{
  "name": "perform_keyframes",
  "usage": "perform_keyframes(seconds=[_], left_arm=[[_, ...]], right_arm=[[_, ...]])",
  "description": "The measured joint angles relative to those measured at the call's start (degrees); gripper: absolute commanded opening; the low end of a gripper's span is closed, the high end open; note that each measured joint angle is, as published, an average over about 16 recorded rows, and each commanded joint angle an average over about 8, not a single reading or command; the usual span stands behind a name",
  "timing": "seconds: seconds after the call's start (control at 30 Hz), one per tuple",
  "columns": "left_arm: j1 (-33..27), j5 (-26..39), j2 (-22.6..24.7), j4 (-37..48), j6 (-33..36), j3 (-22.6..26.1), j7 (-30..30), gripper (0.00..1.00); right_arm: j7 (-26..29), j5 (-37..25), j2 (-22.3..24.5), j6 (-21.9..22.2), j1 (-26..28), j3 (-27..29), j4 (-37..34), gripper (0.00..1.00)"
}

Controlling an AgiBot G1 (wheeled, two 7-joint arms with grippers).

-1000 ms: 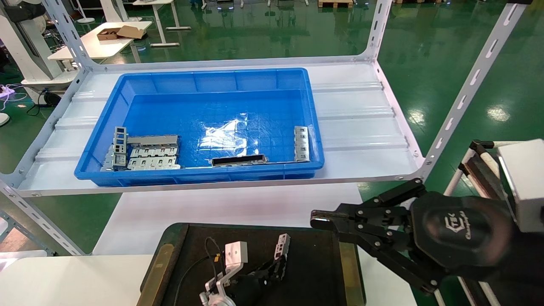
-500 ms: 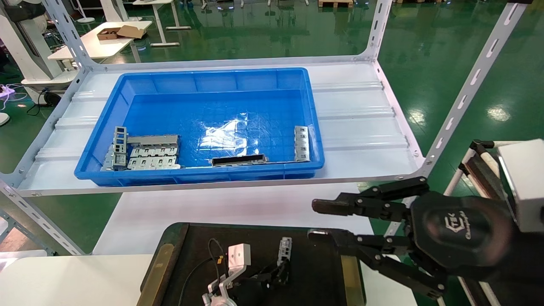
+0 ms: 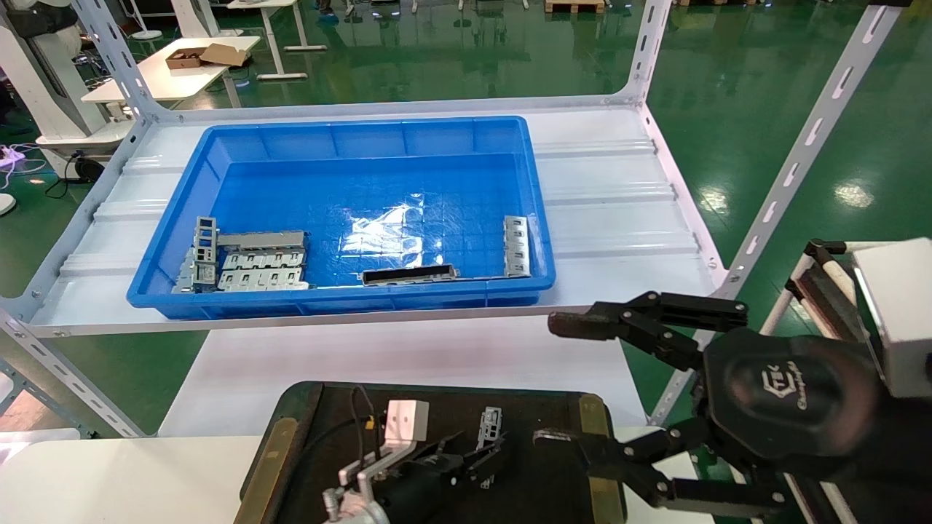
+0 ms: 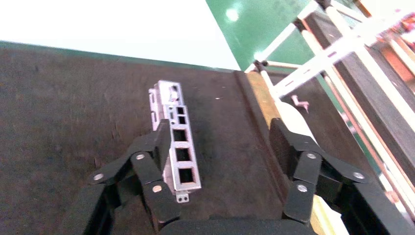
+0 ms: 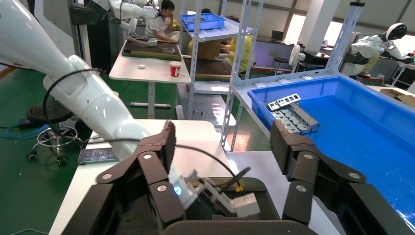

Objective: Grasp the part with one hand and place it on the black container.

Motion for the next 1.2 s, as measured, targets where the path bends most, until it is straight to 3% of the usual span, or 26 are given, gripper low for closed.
perform_keyframes(seconds=[0.27,0.53,1.0,1.2], left_arm=[[-0.25,1.52,-7.50,-7.55,7.22,-2.86,3.78,1.00],[0.25,0.41,-12.99,-10.77,18.17,-8.90,11.27,1.00],[1.23,-9.30,-19.81,-7.95,43.93,-21.69,32.27,1.00],[0.75,-13.27,-22.37,-6.15,52.25,-25.32,37.96,1.00]], right_arm=[[0.00,0.00,0.00,0.00,0.00,0.00,0.00,1.00],[0.00,0.00,0.00,0.00,0.00,0.00,0.00,1.00],[0.00,0.00,0.00,0.00,0.00,-0.01,0.00,1.00],[0.00,0.00,0.00,0.00,0.00,-0.01,0.00,1.00]])
